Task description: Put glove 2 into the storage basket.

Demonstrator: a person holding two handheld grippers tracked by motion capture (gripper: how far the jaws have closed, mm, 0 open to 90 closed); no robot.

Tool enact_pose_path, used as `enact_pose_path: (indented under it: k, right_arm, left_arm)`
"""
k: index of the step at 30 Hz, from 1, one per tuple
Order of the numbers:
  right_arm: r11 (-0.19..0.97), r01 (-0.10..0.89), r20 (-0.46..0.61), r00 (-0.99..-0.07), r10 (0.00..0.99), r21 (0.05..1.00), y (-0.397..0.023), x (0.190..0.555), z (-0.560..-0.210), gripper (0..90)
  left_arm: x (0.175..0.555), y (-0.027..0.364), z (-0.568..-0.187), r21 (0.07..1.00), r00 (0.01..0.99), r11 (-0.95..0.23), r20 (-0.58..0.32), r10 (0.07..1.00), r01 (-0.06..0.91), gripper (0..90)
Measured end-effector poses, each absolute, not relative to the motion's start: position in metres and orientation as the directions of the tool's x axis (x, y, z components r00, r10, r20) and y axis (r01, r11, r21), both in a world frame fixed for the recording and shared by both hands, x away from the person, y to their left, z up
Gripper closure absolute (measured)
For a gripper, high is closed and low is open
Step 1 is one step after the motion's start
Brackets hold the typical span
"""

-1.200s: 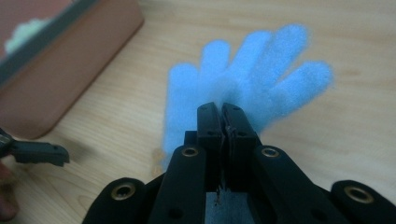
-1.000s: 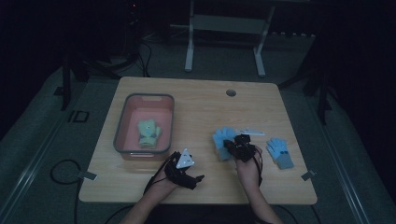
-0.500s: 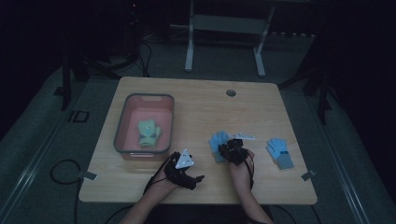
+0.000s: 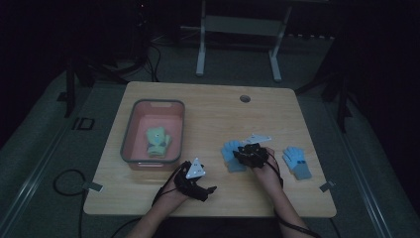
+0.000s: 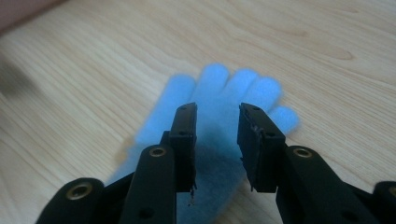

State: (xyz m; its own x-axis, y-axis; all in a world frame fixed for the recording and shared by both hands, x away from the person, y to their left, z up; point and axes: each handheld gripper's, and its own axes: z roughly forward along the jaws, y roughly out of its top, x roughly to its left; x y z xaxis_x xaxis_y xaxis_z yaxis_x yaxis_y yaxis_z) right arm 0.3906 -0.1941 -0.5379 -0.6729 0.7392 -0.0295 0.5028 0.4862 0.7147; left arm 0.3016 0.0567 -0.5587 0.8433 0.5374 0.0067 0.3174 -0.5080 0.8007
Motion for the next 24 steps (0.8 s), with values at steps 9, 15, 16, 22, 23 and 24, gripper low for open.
enact_pose_path:
  k: [9, 15, 16, 22, 23, 24]
  right_arm:
    - [0.504, 0.503, -0.061, -0.663, 0.746, 0.702, -0.188, 0.389, -0.550, 80.9]
    - [0.447, 0.524, 0.002, -0.651, 0.759, 0.725, -0.197, 0.395, -0.552, 77.0]
    - [0.444, 0.528, 0.010, -0.652, 0.758, 0.724, -0.198, 0.396, -0.552, 75.8]
    - [0.443, 0.532, 0.040, -0.671, 0.741, 0.722, -0.204, 0.397, -0.539, 68.3]
    - [0.443, 0.530, 0.058, -0.685, 0.727, 0.723, -0.209, 0.397, -0.530, 61.9]
    - [0.444, 0.526, 0.054, -0.686, 0.725, 0.725, -0.211, 0.397, -0.525, 60.4]
  left_arm:
    - [0.300, 0.055, -0.559, 0.797, 0.848, -0.515, 0.007, 0.530, 0.315, 9.6]
    - [0.300, 0.056, -0.559, 0.798, 0.849, -0.513, 0.005, 0.528, 0.315, 9.6]
    - [0.300, 0.056, -0.559, 0.799, 0.849, -0.512, 0.003, 0.528, 0.316, 9.6]
    - [0.300, 0.056, -0.559, 0.801, 0.853, -0.509, -0.002, 0.522, 0.314, 9.6]
    - [0.300, 0.056, -0.559, 0.803, 0.854, -0.507, -0.004, 0.521, 0.313, 9.6]
    - [0.300, 0.057, -0.559, 0.803, 0.854, -0.507, -0.005, 0.521, 0.314, 9.6]
